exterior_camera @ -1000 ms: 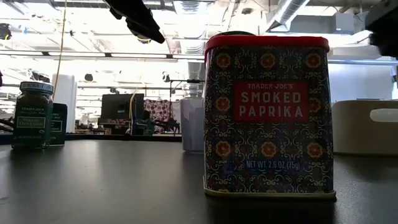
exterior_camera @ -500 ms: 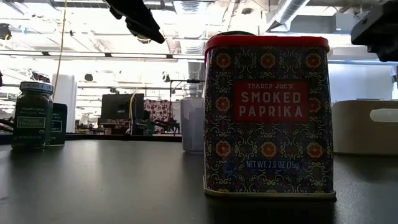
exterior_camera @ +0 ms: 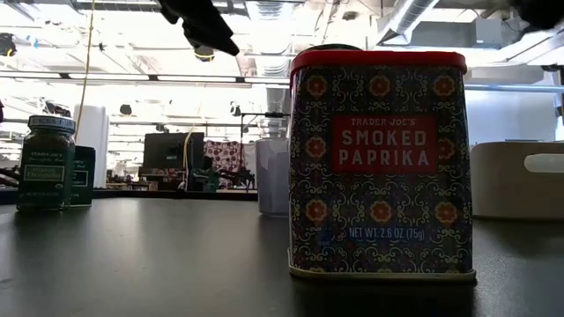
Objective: Sort spices by type
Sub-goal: Put the black seasoning can into the gray bin
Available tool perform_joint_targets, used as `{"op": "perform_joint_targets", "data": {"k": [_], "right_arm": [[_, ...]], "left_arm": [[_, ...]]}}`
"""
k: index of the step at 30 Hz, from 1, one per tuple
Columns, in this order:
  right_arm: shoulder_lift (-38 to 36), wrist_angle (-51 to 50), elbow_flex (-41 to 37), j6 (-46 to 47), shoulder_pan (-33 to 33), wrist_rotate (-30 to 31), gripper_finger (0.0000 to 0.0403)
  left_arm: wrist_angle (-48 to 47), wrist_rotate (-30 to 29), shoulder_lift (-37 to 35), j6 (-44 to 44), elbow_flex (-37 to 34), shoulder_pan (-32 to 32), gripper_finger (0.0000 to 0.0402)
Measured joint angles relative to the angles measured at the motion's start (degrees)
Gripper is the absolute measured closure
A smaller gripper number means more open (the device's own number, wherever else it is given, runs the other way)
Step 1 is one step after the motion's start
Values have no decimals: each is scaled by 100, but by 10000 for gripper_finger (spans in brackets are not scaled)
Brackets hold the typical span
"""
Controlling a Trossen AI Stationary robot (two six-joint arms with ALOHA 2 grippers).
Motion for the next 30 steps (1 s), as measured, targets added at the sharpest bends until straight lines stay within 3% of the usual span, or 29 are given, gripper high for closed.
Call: {"op": "perform_joint_targets", "data": {"k": [6, 12, 18, 24, 30], "right_arm": [[-672, -1574, 682, -1723, -752, 182, 249], [-1030, -2172, 910, -5296, -2178, 182, 247], [-912, -2361, 916, -8677, -3450, 4, 247], [-621, -2420, 482, -10621, -3597, -42, 247], [-608, -1717, -258, -11311, -3459, -59, 247]], "left_arm": [[272, 1, -2, 1, 0, 2, 187], [278, -54, 0, 4, 2, 2, 187], [278, -336, -1, 7, 2, 2, 187], [284, -362, 0, -19, 2, 2, 187], [284, -362, 0, 20, 1, 2, 187]]}}
